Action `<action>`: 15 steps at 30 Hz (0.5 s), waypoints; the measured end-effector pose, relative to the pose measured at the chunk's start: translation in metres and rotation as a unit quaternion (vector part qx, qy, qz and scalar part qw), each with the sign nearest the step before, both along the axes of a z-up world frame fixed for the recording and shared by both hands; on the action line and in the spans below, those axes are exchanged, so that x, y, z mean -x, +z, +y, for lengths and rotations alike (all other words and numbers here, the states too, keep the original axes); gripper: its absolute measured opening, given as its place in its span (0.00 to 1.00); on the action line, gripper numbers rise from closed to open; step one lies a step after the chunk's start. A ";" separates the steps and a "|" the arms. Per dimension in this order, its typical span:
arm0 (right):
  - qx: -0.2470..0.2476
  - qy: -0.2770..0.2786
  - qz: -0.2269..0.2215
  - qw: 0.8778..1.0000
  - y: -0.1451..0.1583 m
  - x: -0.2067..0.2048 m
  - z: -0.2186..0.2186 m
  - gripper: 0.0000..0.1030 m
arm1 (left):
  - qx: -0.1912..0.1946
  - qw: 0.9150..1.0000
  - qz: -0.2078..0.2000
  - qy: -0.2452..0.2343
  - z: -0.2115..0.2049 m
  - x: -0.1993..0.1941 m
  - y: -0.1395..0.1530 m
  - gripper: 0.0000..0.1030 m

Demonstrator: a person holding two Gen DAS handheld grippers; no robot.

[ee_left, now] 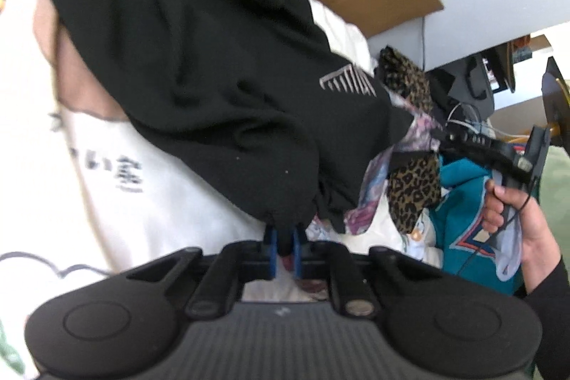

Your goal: Fold clothes

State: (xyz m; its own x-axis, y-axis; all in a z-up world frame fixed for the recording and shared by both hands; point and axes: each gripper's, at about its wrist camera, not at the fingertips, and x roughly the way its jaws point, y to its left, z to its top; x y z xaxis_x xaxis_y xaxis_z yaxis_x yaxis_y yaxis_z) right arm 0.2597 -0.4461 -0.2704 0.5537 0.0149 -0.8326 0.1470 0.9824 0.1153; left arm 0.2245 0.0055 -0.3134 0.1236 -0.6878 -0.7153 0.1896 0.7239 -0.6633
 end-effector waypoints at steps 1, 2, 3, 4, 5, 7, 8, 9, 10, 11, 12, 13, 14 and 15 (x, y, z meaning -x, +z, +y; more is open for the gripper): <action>-0.011 -0.001 0.003 1.000 0.004 0.004 -0.002 0.01 | -0.002 1.000 -0.003 0.003 0.009 0.001 0.007 0.08; -0.022 -0.002 0.005 1.000 0.007 0.007 -0.003 0.01 | -0.004 1.000 -0.006 0.006 0.017 0.003 0.013 0.08; -0.034 -0.003 0.007 0.999 0.011 0.012 -0.005 0.01 | -0.007 1.000 -0.009 0.010 0.025 0.004 0.019 0.08; -0.042 -0.003 0.009 0.999 0.014 0.016 -0.005 0.01 | -0.010 1.000 -0.011 0.013 0.031 0.005 0.023 0.08; -0.051 -0.002 0.012 0.999 0.018 0.021 -0.006 0.01 | -0.015 1.000 -0.014 0.015 0.038 0.005 0.028 0.08; -0.067 0.001 0.017 0.998 0.024 0.030 -0.005 0.01 | -0.024 0.999 -0.018 0.021 0.052 0.006 0.038 0.08; -0.077 0.003 0.020 0.997 0.027 0.035 -0.005 0.01 | -0.027 0.999 -0.021 0.024 0.057 0.006 0.042 0.08; -0.086 0.005 0.023 0.996 0.030 0.039 -0.004 0.01 | -0.031 0.999 -0.024 0.026 0.062 0.006 0.046 0.08; -0.093 0.007 0.025 0.995 0.034 0.044 -0.004 0.01 | -0.035 0.999 -0.027 0.029 0.067 0.006 0.050 0.08; -0.100 0.009 0.027 0.995 0.037 0.048 -0.002 0.01 | -0.039 0.998 -0.031 0.031 0.071 0.007 0.053 0.08; -0.108 0.011 0.030 0.994 0.040 0.053 -0.001 0.01 | -0.042 0.998 -0.034 0.034 0.073 0.007 0.055 0.08; -0.117 0.013 0.032 0.993 0.043 0.058 0.000 0.01 | -0.046 0.998 -0.036 0.037 0.078 0.006 0.058 0.08; -0.127 0.014 0.035 0.991 0.046 0.063 0.001 0.01 | -0.049 0.997 -0.040 0.041 0.083 0.006 0.061 0.08; -0.139 0.015 0.039 0.989 0.049 0.068 0.002 0.01 | -0.051 0.997 -0.043 0.045 0.087 0.006 0.064 0.07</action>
